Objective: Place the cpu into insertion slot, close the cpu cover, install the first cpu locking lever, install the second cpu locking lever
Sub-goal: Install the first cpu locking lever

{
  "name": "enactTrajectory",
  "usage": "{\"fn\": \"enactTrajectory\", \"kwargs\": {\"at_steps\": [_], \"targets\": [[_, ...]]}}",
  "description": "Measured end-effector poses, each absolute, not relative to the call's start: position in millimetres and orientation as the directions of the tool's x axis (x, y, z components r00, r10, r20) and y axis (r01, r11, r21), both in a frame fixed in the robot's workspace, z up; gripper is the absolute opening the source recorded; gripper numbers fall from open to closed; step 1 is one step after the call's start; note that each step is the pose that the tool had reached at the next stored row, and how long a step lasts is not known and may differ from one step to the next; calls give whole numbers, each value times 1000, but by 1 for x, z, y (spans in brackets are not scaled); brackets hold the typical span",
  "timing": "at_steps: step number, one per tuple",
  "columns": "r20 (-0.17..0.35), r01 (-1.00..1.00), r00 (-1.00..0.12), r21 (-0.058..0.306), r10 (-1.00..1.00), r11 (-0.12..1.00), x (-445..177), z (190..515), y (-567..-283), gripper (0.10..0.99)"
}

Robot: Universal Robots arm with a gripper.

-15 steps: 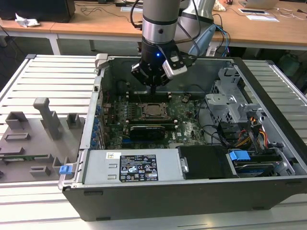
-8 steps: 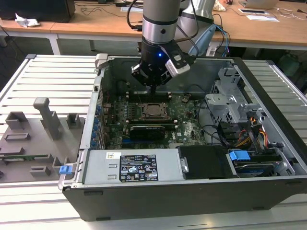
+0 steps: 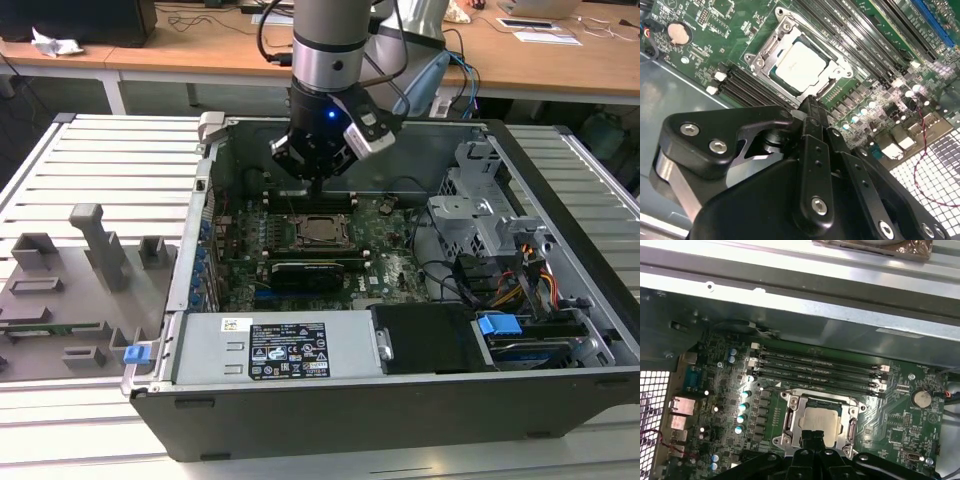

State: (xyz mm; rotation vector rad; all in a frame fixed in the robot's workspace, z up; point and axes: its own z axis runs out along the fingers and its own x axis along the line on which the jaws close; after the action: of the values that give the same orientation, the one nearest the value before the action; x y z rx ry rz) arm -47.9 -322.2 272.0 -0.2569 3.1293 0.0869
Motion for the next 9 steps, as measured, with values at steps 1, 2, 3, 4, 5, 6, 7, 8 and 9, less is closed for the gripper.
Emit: {"fn": "enactTrajectory", "kwargs": {"at_steps": [1, 2, 3, 4, 5, 6, 7, 8, 9], "targets": [[-11, -163, -987, 54, -163, 985, -51, 272, -322, 106], [-13, -161, -987, 54, -160, 986, -51, 271, -322, 106], [-13, -154, -988, 54, -154, 987, -51, 271, -322, 106], [-13, -139, -990, 54, -138, 989, -51, 271, -322, 106], [-13, -127, -992, 54, -127, 990, -51, 271, -322, 106], [-13, -116, -993, 54, -115, 992, -51, 270, -322, 106], [-13, -105, -994, 54, -104, 993, -51, 270, -322, 106], [-13, -95, -995, 54, -94, 994, -51, 270, -322, 106], [-13, -93, -996, 54, -92, 994, -51, 270, -322, 106]]}}
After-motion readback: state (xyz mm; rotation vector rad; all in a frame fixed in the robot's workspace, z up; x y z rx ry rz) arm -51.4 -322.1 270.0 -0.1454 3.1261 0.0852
